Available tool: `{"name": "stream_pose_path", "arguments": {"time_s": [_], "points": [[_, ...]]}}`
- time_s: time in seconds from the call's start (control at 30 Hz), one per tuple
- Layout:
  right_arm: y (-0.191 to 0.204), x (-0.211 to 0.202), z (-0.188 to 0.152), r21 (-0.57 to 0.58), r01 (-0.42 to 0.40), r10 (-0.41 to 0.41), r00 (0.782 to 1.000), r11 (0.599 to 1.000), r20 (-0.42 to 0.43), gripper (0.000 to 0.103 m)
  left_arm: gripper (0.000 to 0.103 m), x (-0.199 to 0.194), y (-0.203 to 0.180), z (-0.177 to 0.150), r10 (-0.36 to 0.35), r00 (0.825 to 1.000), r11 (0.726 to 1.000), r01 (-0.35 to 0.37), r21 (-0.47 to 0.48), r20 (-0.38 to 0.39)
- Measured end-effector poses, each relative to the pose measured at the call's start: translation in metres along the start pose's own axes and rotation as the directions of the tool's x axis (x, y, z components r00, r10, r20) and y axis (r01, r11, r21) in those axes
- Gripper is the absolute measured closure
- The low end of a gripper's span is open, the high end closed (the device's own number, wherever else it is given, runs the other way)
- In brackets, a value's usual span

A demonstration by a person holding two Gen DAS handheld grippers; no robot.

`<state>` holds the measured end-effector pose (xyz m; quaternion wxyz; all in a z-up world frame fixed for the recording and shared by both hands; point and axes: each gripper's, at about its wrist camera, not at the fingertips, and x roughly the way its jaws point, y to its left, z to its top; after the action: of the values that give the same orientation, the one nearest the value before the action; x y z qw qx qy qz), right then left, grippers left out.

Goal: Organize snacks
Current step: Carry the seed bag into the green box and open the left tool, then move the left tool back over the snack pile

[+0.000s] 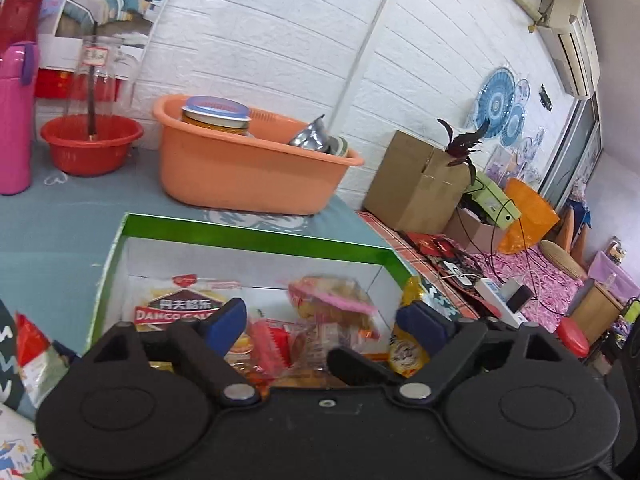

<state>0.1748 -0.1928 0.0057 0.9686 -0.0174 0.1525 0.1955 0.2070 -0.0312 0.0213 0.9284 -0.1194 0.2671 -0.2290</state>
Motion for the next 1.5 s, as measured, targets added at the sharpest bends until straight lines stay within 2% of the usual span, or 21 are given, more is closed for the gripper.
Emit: {"name": "stream_pose_path", "arguments": {"time_s": [0.17,0.3,0.47,0.6,0.8,1.07,1.17,1.27,1.3,1.37,1.5], "points": [[0.004,-0.022,0.004,0.004,0.003,-0.003,1.000,1.000,0.026,0.000,0.000,-0.018,0.002,0.001,-0.011,1.000,0.999,0.011,-0.047,-0.006],[0.008,-0.055,0.015,0.014,-0.021,0.020,0.997,1.000,0.080,0.000,0.000,-0.048,-0.012,0.002,-0.021,1.000,1.000,0.022,-0.019,0.024],[0.018,-0.097,0.022,0.016,-0.057,0.055,0.991,0.998,0.119,0.000,0.000,-0.092,-0.025,-0.003,-0.009,0.999,0.999,0.010,-0.043,0.035],[0.028,-0.122,0.015,0.024,-0.118,0.115,0.988,0.993,0.103,0.000,0.000,-0.128,-0.028,-0.017,0.013,0.998,0.998,-0.009,-0.056,0.064],[0.042,-0.134,-0.007,0.031,-0.145,0.144,0.989,0.989,0.038,0.000,0.000,-0.158,-0.019,-0.050,0.032,0.998,0.996,-0.027,-0.083,0.060],[0.051,-0.117,-0.035,0.117,-0.145,0.157,0.982,0.982,-0.100,0.000,0.000,-0.140,-0.005,-0.081,0.032,0.999,0.995,-0.035,-0.093,-0.032],[0.054,-0.113,-0.041,0.123,-0.157,0.173,0.976,0.980,-0.131,0.000,0.001,-0.119,0.000,-0.081,0.082,0.994,0.993,-0.087,-0.074,-0.067],[0.054,-0.107,-0.046,0.137,-0.167,0.188,0.970,0.976,-0.157,0.000,0.016,-0.100,0.005,-0.081,0.119,0.987,0.991,-0.124,-0.046,-0.104],[0.054,-0.105,-0.046,0.136,-0.168,0.189,0.968,0.976,-0.163,0.000,0.017,-0.095,0.009,-0.084,0.132,0.983,0.989,-0.138,-0.045,-0.125],[0.055,-0.101,-0.048,0.126,-0.169,0.190,0.965,0.977,-0.178,0.000,0.027,-0.095,0.011,-0.088,0.162,0.980,0.986,-0.164,-0.008,-0.114],[0.058,-0.092,-0.049,0.099,-0.182,0.199,0.958,0.978,-0.208,0.000,0.027,-0.104,0.014,-0.093,0.159,0.980,0.987,-0.159,0.011,-0.121]]}}
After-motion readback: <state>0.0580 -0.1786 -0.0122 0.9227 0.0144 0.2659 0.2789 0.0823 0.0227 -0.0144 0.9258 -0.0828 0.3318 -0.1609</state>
